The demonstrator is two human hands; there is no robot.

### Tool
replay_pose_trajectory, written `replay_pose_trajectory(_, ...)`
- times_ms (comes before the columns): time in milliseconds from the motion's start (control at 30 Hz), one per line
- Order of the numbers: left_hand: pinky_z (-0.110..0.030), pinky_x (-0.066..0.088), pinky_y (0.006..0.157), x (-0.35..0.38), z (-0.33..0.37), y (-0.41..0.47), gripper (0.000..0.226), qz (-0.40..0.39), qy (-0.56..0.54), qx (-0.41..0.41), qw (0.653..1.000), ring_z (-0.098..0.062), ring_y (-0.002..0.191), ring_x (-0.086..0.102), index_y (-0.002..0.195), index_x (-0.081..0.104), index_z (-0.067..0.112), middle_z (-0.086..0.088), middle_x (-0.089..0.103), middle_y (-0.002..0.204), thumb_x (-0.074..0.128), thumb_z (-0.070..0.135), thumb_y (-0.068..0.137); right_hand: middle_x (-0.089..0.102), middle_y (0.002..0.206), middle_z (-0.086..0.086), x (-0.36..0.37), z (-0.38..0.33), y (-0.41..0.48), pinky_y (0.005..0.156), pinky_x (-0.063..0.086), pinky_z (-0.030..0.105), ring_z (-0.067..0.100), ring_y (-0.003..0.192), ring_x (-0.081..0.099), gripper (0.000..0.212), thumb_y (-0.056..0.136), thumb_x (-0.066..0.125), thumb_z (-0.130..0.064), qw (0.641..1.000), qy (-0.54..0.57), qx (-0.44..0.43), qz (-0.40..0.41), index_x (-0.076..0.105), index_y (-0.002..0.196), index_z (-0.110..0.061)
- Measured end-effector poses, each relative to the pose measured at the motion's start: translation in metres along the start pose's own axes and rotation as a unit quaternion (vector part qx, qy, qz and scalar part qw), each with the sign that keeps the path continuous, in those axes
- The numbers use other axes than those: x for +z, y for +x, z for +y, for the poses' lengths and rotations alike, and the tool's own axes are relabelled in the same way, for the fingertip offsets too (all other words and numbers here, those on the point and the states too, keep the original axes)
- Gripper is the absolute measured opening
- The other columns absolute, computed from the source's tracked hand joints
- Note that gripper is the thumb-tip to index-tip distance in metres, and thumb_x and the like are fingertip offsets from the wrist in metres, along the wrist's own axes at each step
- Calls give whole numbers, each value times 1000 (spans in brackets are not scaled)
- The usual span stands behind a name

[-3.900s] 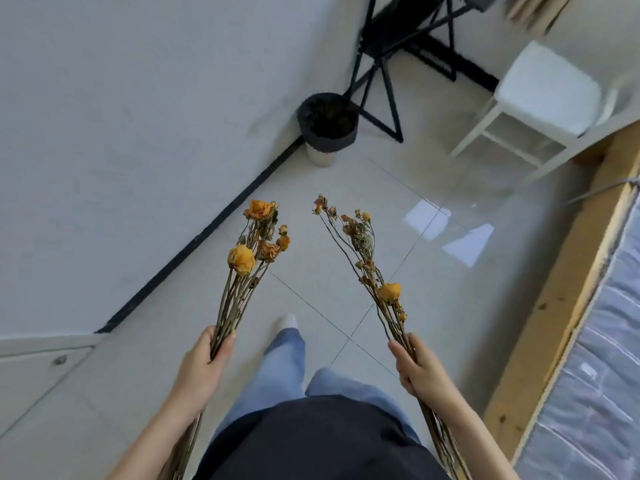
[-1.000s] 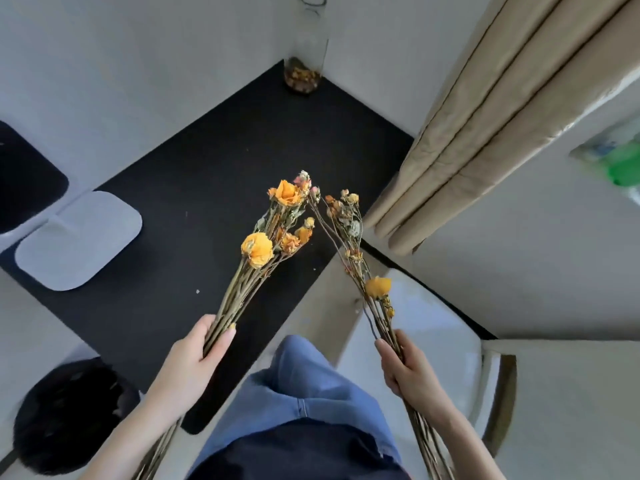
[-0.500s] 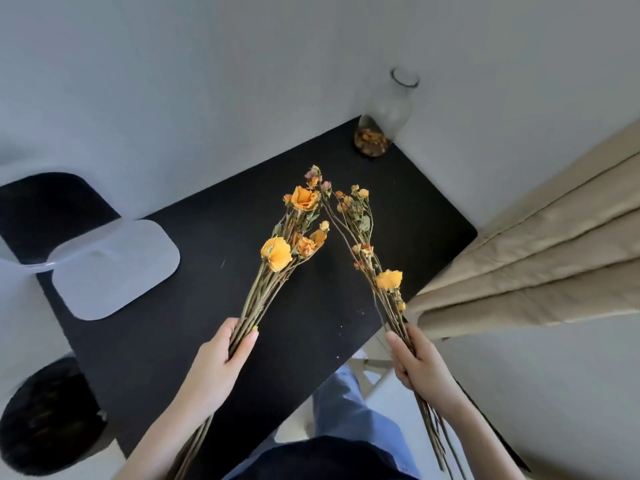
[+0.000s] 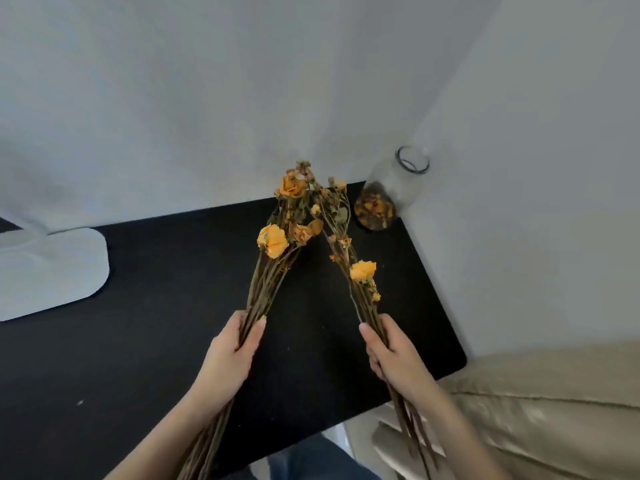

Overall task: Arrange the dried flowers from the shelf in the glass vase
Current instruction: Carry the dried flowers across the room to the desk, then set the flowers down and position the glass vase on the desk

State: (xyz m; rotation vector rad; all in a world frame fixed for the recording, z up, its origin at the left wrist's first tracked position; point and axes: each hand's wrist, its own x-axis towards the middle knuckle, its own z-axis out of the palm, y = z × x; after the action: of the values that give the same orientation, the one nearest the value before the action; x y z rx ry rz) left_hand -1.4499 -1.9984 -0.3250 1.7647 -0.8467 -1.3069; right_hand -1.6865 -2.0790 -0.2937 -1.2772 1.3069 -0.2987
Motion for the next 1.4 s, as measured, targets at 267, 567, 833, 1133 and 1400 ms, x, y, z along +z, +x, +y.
replay_pose_trajectory(267,-17,34,39,114,7,49,20,79,-144,-55,985,-2,40,44,93,49,21,8,50,50,42,40,94,50,60,-4,-18,-9,65,48,44,18,3,47,48,14,95,48,-31,999,-44,3,-31,51,97,-17)
replay_pose_trajectory(567,-18,42,47,157,9,83,11,63,-99,-32,993,-6,54,56,90,39,24,-2,59,77,33,24,99,61,76,-2,-13,10,104,56,49,17,5,59,60,11,96,46,-31,989,-144,24,-32,50,101,-22)
replay_pose_trajectory(833,-36,53,66,137,-6,108,22,-13,165,54,985,-20,74,65,97,42,17,-2,64,88,36,38,97,66,84,-2,-15,38,128,63,49,17,3,71,64,9,96,45,-31,981,-190,-24,-23,53,96,-27)
replay_pose_trajectory(1133,-32,48,66,108,-22,125,53,19,354,148,923,-16,76,59,98,48,26,8,60,84,22,70,84,66,91,-12,-26,45,135,65,50,16,-4,78,64,26,87,48,-56,950,-299,-86,14,54,100,-34)
replay_pose_trajectory(1400,-30,44,55,91,-38,113,51,119,404,184,888,-14,65,56,86,46,21,5,56,70,21,66,87,62,96,-9,-28,49,128,74,48,23,2,87,58,57,86,35,-65,931,-342,-111,62,53,118,-21)
